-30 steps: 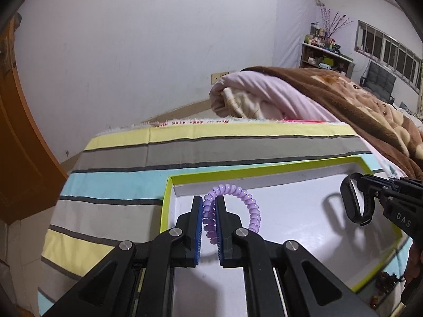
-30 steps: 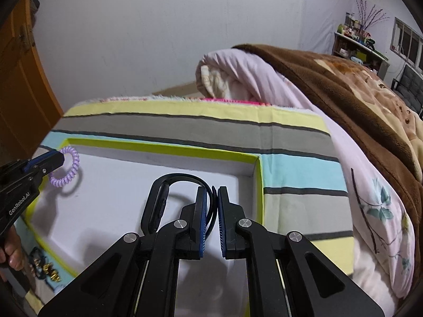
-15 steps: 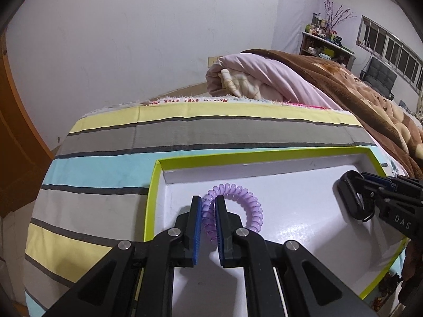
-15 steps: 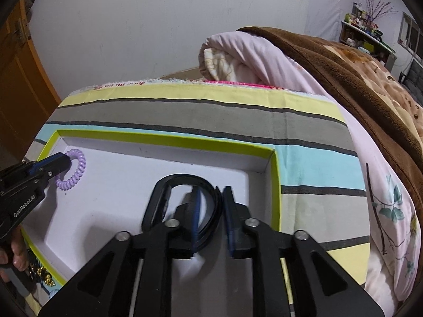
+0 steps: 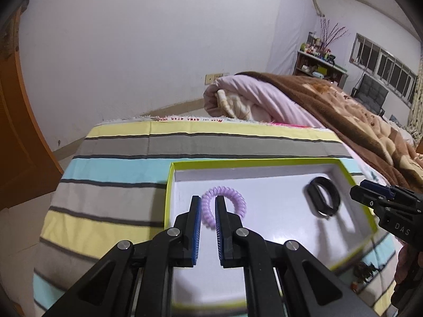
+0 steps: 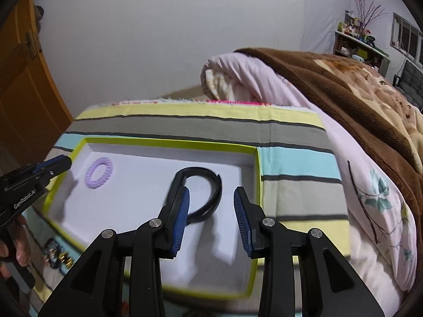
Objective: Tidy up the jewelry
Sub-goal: 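Lift both open grippers out of the box and back over the jewelry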
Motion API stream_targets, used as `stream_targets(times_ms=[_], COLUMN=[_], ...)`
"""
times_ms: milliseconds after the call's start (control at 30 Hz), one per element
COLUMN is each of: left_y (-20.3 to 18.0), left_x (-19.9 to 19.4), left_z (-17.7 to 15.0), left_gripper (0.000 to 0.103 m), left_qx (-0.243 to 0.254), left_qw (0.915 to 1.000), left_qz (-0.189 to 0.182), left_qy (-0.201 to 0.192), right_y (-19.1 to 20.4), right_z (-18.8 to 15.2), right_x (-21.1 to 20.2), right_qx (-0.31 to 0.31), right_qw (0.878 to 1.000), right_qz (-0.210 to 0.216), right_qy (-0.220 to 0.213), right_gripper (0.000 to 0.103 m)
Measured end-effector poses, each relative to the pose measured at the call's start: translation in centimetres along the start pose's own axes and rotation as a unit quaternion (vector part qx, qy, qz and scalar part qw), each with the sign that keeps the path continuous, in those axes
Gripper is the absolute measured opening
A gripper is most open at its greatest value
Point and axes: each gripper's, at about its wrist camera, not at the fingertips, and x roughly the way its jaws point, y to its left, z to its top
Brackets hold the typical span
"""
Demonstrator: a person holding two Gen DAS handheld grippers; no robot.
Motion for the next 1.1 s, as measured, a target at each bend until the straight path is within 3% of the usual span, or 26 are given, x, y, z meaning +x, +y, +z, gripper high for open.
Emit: stream_targets(times_ms=[300,600,1100], left_y=[-0.7,-2.0,-2.8], left_x=[-6.7,-13.1,-19.1], left_z=[-4.1,-11.0,-18.9], left_gripper=[0.009,0.009,0.009], left_qx=[0.002,0.004,0.018], left_qw=[0.9989,0.9968,0.995], left_qz=[-0.008,-0.025,-0.025], left_qy=[-0.046,-0.076,-0.096], right_y=[1.8,3.6,5.1], right_z=[-5.2,-11.0,-19.2], right_x=[-6.6,-12.4,-16.4], right_qx=[-0.013,-0.024,-0.016], right_qw=[0.999,0.995,0.995], right_qz=[0.005,0.02,0.028], right_qy=[-0.05,-0.096,-0.095], right_gripper=[0.036,0.036,0.036])
